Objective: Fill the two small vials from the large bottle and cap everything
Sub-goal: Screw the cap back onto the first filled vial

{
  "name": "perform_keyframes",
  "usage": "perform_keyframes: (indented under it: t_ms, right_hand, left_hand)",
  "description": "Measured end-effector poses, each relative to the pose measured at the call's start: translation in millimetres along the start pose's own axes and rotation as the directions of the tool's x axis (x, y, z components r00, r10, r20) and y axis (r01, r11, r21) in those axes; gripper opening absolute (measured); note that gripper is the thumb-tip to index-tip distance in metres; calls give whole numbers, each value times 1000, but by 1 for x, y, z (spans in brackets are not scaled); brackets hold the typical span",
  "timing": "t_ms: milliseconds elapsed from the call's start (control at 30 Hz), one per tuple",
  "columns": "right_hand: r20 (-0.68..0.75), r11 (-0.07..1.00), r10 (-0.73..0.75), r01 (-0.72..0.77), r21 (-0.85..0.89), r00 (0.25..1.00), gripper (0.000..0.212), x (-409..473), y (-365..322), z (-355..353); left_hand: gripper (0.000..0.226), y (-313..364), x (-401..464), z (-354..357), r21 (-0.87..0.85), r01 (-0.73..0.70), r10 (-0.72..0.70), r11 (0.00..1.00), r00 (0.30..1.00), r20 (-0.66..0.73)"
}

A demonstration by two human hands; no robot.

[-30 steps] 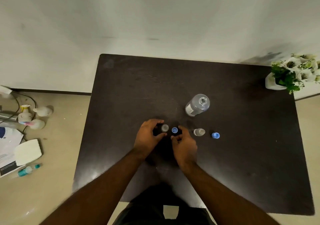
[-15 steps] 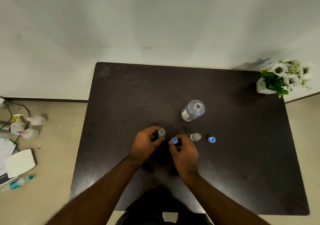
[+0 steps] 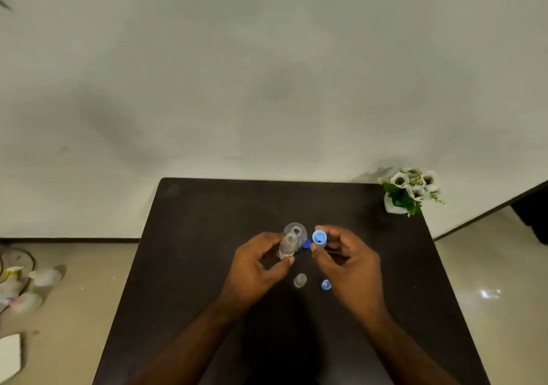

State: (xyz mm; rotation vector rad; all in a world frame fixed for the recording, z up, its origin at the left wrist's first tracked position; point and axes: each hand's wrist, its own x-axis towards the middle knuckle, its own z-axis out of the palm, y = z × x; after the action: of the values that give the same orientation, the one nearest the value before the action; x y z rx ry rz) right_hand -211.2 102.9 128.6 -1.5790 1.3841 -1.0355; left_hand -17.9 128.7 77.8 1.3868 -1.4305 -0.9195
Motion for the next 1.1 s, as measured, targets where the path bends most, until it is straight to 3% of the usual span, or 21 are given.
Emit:
perform_keyframes:
  t_ms: [167, 300, 500, 667, 767, 933, 1100]
  right_hand:
    - [16, 983, -179, 179, 30, 984, 45, 26, -55, -63]
    - [31, 943, -330, 331, -39, 943, 36, 42, -101, -109]
    - [165, 808, -570, 585, -65, 805, 29, 63, -172, -164]
    - [356, 594, -687, 772, -227, 633, 32, 79, -227, -190]
    - [422, 500, -715, 829, -248, 558, 36, 82, -254, -198]
    - [529, 415, -687, 866, -277, 498, 36, 84, -285, -200]
    - [567, 431, -617, 837, -338, 546, 28, 84, -310, -198]
  left_hand:
    - [35, 67, 21, 18, -38, -165, 161, 986, 983, -91]
    - [28, 118, 35, 27, -73, -266, 256, 961, 958, -127]
    - [20, 187, 54, 26, 56, -391, 394, 919, 905, -162]
    - [22, 225, 62, 21, 42, -435, 433, 900, 876, -213]
    - [27, 244, 62, 16, 11, -455, 446, 890, 866, -228]
    - [33, 267, 59, 8, 33, -458, 450, 888, 855, -259]
    - [27, 278, 55, 4, 32, -462, 452, 886, 848, -278]
